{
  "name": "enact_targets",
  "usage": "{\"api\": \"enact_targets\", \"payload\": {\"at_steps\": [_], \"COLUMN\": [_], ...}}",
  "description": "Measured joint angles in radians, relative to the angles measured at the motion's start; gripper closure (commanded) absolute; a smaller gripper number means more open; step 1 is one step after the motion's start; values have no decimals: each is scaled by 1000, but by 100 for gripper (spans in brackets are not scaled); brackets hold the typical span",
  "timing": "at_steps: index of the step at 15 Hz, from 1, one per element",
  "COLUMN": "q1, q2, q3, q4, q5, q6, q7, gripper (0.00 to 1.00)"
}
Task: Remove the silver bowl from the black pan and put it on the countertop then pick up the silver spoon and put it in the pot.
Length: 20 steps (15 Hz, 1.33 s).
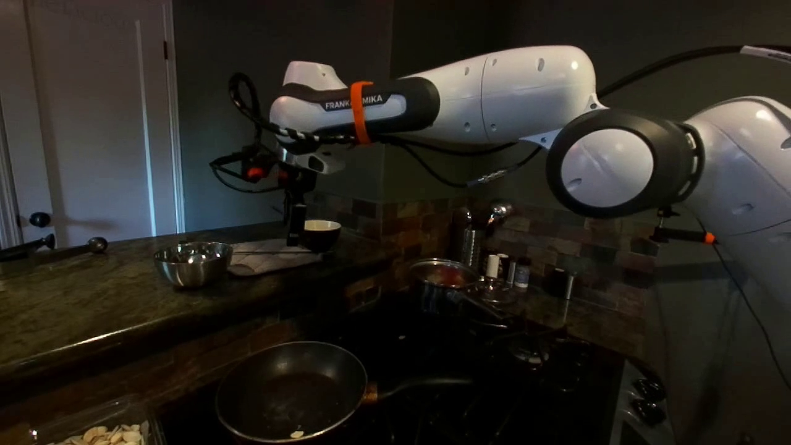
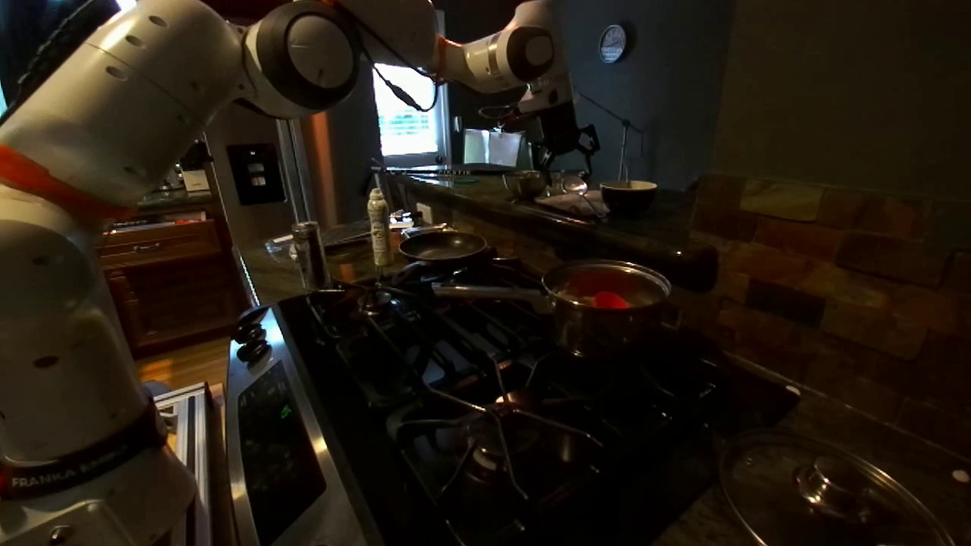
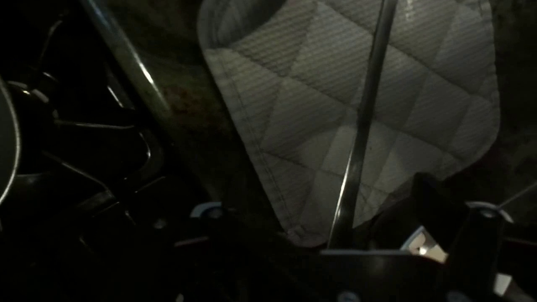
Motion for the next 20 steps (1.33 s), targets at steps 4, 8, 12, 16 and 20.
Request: {"api": "enact_targets", "payload": {"at_steps": [4, 8, 12, 16, 20], "q1": [1, 16, 18, 11, -17], "q2": [78, 125, 144, 147, 175], "q3": [-19, -19, -20, -15, -3], "q4": [101, 185, 235, 237, 249], "q5": [-27, -27, -27, -12, 29], "q6": [-57, -118, -147, -145, -135], "q7": [146, 173, 177, 177, 177], "gripper": [0, 0, 0, 0, 0]}}
